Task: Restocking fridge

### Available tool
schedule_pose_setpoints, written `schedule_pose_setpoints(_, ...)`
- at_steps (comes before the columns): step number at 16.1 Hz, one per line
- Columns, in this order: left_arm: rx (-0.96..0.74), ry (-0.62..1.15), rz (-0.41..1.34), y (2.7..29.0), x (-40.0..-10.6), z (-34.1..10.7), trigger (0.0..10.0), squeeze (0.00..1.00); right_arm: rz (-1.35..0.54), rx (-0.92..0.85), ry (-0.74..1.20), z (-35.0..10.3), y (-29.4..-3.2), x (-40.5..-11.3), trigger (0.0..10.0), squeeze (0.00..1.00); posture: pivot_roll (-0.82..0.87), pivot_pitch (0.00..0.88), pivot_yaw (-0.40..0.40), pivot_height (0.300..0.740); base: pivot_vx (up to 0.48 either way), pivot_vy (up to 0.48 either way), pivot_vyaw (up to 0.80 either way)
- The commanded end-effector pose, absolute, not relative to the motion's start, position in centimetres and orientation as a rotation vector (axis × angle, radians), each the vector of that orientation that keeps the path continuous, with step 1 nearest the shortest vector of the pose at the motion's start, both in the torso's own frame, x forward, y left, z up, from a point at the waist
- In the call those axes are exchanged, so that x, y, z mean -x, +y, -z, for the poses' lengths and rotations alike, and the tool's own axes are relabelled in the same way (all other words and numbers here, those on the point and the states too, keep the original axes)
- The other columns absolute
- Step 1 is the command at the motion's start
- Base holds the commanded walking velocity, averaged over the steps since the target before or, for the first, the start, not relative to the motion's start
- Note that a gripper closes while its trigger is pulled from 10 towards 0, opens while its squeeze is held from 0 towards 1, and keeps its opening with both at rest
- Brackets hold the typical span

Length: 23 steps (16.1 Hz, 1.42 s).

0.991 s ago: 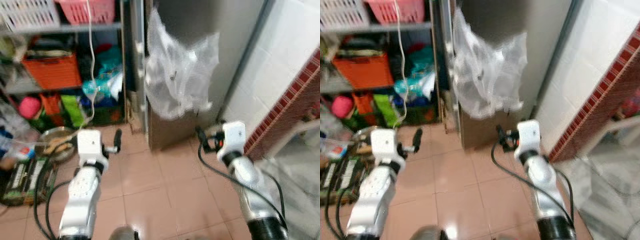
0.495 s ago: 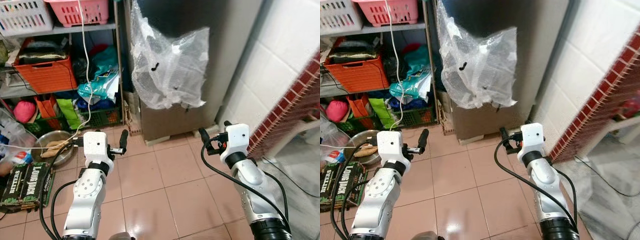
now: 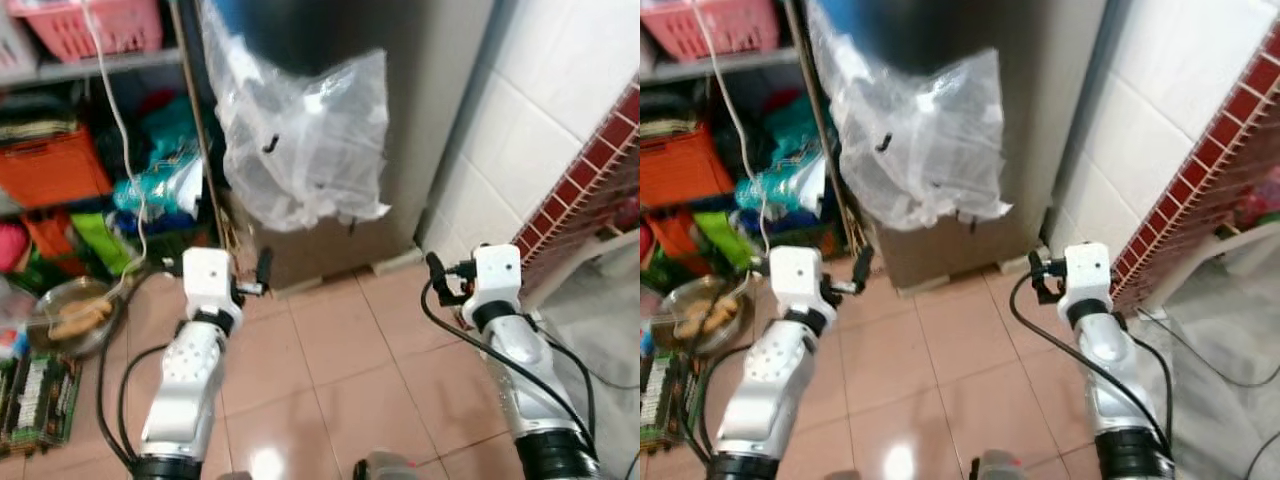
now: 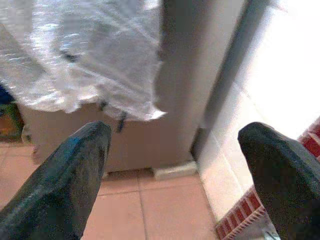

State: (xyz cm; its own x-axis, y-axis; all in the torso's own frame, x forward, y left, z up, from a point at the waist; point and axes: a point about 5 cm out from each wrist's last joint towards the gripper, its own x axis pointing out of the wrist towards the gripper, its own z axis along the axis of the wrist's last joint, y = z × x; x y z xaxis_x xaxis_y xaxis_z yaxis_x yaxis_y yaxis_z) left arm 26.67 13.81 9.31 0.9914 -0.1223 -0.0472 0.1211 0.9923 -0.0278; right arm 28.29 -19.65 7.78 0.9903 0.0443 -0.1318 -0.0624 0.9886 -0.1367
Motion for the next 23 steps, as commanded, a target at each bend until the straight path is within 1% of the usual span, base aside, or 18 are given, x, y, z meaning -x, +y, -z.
schedule_pose_setpoints(1,0.011,0.072,0.086,15.0,-26.2,-9.0,10.0,0.0,-0.059,0.133,0.126,-7.9,-18.6,-28.3,10.0,0.0,0.05,0.058,0.04,0.74,0.0,0.0,0.0)
schedule_pose_setpoints(3,0.022,0.086,0.085,14.9,-26.0,-8.7,10.0,0.0,-0.064,0.047,0.15,-7.2,-18.4,-27.4,10.0,0.0,0.05,0.052,0.038,0.74,0.0,0.0,0.0)
schedule_pose_setpoints(4,0.029,0.095,0.082,14.8,-25.9,-8.6,10.0,0.0,-0.062,0.054,0.149,-7.2,-18.4,-27.2,10.0,0.0,0.04,0.046,0.039,0.74,0.0,0.0,0.0)
schedule_pose_setpoints(6,0.044,0.105,0.076,14.7,-25.7,-8.3,10.0,0.0,0.008,0.123,0.182,-7.0,-18.6,-27.3,10.0,0.0,0.03,0.029,0.043,0.74,0.0,0.0,0.0)
schedule_pose_setpoints(7,0.058,0.129,0.073,14.7,-25.5,-7.7,10.0,0.0,0.008,0.14,0.144,-7.5,-18.4,-27.4,10.0,0.0,0.02,0.021,0.045,0.74,0.0,0.0,0.0)
schedule_pose_setpoints(8,0.073,0.15,0.069,14.8,-25.3,-7.3,10.0,0.0,-0.001,0.068,0.143,-7.6,-18.2,-27.3,10.0,0.0,0.02,0.007,0.043,0.74,0.0,0.48,0.0)
schedule_pose_setpoints(9,0.075,0.16,0.078,14.8,-25.2,-7.0,10.0,0.0,0.013,0.068,0.128,-7.7,-18.1,-27.4,10.0,0.0,0.02,0.004,0.043,0.74,0.0,0.48,0.0)
schedule_pose_setpoints(11,0.073,0.163,0.09,14.6,-25.3,-7.0,10.0,0.0,0.006,0.134,0.102,-8.1,-17.7,-27.3,10.0,0.0,0.02,0.0,0.039,0.74,0.0,0.48,0.0)
schedule_pose_setpoints(12,0.072,0.16,0.091,14.6,-25.4,-7.0,10.0,0.0,-0.037,0.09,0.098,-8.3,-17.3,-27.3,10.0,0.0,0.02,0.0,0.032,0.74,0.0,0.48,0.0)
schedule_pose_setpoints(13,0.067,0.14,0.094,14.5,-25.6,-7.3,10.0,0.0,-0.045,0.056,0.086,-8.4,-17.2,-27.3,10.0,0.0,0.02,0.0,0.027,0.74,0.0,0.48,0.0)
schedule_pose_setpoints(14,0.071,0.126,0.086,14.4,-25.9,-7.7,10.0,0.0,-0.03,0.035,0.116,-8.2,-17.5,-27.5,10.0,0.0,0.03,0.0,0.02,0.74,0.0,0.48,0.0)
schedule_pose_setpoints(18,0.056,0.113,0.085,14.5,-25.8,-7.8,10.0,0.0,-0.033,0.039,0.105,-8.4,-17.7,-27.7,10.0,0.0,0.03,0.0,0.018,0.74,0.0,0.48,-0.8)
schedule_pose_setpoints(21,0.058,0.077,0.117,14.5,-26.0,-8.1,10.0,0.0,-0.029,0.037,0.105,-8.5,-17.9,-27.6,10.0,0.0,0.03,0.0,0.019,0.74,0.0,0.464,-0.8)
schedule_pose_setpoints(23,0.072,0.083,0.129,14.4,-25.9,-8.0,10.0,0.0,-0.023,0.034,0.101,-8.5,-17.9,-27.5,10.0,0.0,0.02,0.001,0.023,0.74,0.242,0.416,-0.8)
